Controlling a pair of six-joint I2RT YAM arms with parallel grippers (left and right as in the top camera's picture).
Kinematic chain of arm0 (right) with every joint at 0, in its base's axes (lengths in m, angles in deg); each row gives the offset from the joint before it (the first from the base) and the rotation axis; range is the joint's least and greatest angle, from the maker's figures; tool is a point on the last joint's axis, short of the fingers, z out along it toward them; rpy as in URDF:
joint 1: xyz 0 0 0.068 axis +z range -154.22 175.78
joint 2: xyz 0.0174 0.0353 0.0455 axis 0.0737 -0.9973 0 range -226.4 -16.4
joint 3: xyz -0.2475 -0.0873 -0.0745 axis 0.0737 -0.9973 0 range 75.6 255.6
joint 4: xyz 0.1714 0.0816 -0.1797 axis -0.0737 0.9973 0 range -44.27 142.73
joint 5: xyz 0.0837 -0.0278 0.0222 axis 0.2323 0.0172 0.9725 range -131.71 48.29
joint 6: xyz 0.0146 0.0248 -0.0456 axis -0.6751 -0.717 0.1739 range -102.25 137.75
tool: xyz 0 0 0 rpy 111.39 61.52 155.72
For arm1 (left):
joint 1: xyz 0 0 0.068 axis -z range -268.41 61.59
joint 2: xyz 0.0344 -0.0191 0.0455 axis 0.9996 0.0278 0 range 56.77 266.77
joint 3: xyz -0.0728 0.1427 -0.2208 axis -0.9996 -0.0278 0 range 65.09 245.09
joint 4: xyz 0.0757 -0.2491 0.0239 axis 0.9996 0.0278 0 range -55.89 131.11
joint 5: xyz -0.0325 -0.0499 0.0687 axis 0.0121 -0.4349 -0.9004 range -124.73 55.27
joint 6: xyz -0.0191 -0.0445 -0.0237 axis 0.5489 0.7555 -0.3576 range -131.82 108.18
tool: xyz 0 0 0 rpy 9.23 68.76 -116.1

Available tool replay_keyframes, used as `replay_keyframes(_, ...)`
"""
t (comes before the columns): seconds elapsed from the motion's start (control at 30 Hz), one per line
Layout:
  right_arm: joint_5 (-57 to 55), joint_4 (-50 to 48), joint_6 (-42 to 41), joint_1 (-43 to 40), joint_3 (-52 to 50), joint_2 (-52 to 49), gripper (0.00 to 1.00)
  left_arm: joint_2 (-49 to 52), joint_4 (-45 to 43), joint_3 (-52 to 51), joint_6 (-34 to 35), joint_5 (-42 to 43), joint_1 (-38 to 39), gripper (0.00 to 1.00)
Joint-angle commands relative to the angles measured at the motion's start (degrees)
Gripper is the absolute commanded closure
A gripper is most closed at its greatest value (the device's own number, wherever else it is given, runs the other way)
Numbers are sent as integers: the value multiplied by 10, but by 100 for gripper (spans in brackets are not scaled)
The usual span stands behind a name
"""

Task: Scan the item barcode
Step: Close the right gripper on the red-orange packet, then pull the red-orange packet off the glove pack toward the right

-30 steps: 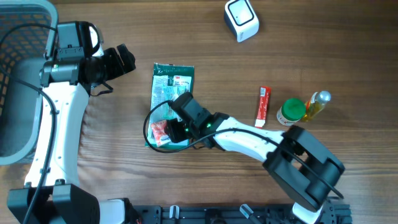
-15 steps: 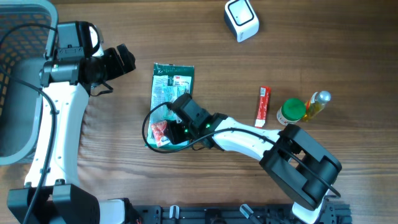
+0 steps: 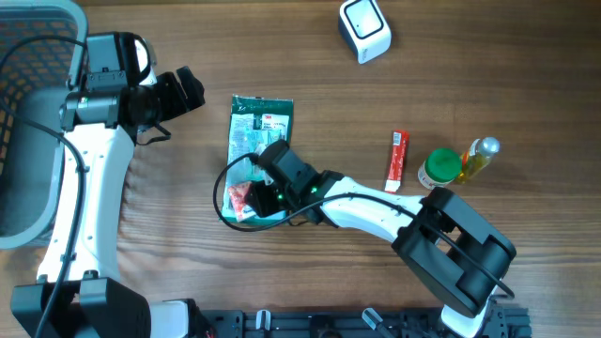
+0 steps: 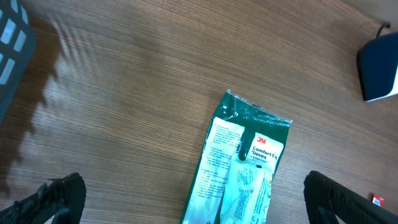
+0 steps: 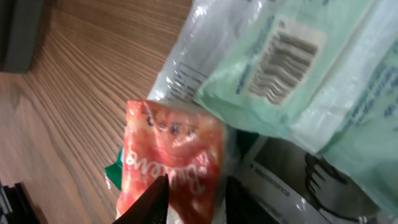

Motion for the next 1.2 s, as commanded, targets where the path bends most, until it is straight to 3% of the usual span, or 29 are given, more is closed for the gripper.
replay_keyframes(0.0,-2,10,-2,5,1,-3,73,-2,-1,7,-12,7,-2,0)
replay_keyframes(0.37,-3,12,-2,6,0,-10,81,-2,-1,7,-12,7,-2,0)
replay_keyframes(0.47,5,10,-1,5,0,-6,96,-2,-1,7,-12,7,-2,0)
replay_keyframes(0.6,33,11,2,-17,0,37,96,-2,-1,7,-12,7,-2,0)
replay_keyframes(0.83,103,116,32,-82,0,132,96,-2,-1,7,-12,7,-2,0)
replay_keyframes(1.0,94,198,33,-142,0,136,96,-2,-1,7,-12,7,-2,0)
replay_keyframes(1.17,56,204,32,-152,-15,115,96,-2,-1,7,-12,7,-2,0)
